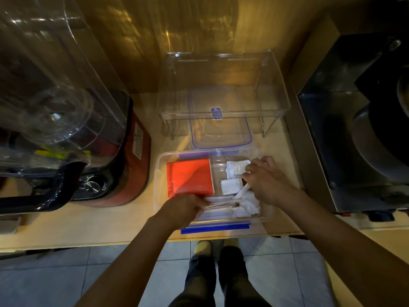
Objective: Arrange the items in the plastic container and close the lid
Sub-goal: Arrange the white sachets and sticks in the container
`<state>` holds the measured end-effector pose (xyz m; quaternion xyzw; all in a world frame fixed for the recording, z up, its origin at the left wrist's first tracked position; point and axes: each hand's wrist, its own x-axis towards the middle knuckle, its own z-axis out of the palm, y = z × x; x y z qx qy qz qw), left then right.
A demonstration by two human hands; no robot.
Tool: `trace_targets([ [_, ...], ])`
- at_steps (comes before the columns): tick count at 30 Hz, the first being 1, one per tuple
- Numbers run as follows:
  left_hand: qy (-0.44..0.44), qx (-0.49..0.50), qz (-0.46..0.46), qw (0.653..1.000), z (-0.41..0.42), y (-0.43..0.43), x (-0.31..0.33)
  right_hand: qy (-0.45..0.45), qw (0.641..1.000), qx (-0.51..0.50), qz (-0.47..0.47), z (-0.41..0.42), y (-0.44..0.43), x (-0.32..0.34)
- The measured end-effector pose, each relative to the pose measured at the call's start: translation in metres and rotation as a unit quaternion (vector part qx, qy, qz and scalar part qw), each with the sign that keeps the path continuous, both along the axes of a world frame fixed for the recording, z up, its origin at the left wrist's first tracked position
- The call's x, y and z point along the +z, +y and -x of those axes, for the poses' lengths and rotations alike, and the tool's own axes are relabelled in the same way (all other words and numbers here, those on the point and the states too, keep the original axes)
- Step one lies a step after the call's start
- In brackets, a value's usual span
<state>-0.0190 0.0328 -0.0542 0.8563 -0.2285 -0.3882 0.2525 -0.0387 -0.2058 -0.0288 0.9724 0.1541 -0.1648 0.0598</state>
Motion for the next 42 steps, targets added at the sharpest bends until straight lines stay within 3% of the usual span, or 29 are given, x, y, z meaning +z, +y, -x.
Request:
trace_targets([
  [5, -0.059, -0.066, -0.029, 0.996, -0.003, 0.000, -0.002, 0.054, 0.998, -0.035, 0.013, -0.008, 0.004, 0.005],
  [6, -0.057, -0.065, -0.030, 0.996, -0.004, 0.000, -0.002, 0.047, 0.998, -0.035, -0.013, -0.009, 0.004, 0.008],
  [8, -0.053, -0.070, -0.030, 0.996, -0.005, -0.001, -0.002, 0.048, 0.985, -0.068, -0.154, -0.007, 0.002, 0.016],
  [10, -0.054, -0.077, -0.022, 0.995, -0.005, -0.001, -0.002, 0.091, 0.924, -0.127, -0.349, -0.006, 0.004, 0.026],
  [12, -0.065, -0.083, -0.016, 0.994, -0.004, -0.001, -0.002, 0.115, 0.827, -0.217, -0.506, -0.004, 0.011, 0.033],
  [14, -0.074, -0.083, -0.012, 0.994, -0.004, -0.001, -0.002, 0.124, 0.749, -0.284, -0.586, -0.003, 0.018, 0.028],
  [18, -0.081, -0.083, -0.010, 0.993, -0.002, 0.000, 0.002, 0.184, 0.737, -0.308, -0.573, 0.003, 0.040, 0.008],
  [19, -0.082, -0.080, -0.014, 0.993, -0.002, 0.001, 0.004, 0.195, 0.751, -0.296, -0.557, 0.004, 0.044, 0.003],
  [23, -0.095, -0.053, -0.009, 0.994, 0.003, 0.010, 0.011, 0.197, 0.881, -0.160, -0.400, 0.009, 0.054, -0.017],
  [28, -0.129, 0.028, -0.013, 0.991, 0.006, 0.022, 0.024, 0.142, 0.948, -0.099, -0.267, 0.005, 0.057, -0.022],
  [31, -0.205, 0.081, 0.001, 0.975, 0.008, 0.021, 0.030, 0.104, 0.967, -0.043, -0.231, 0.004, 0.058, -0.023],
  [36, -0.294, -0.010, 0.082, 0.952, 0.012, 0.022, 0.033, 0.083, 0.971, 0.032, -0.222, 0.003, 0.058, -0.023],
  [39, -0.312, -0.071, 0.042, 0.946, 0.010, 0.020, 0.029, 0.043, 0.975, 0.107, -0.189, 0.005, 0.059, -0.024],
  [42, -0.281, -0.089, -0.046, 0.955, 0.008, 0.017, 0.020, 0.024, 0.981, 0.089, -0.170, 0.008, 0.056, -0.026],
])
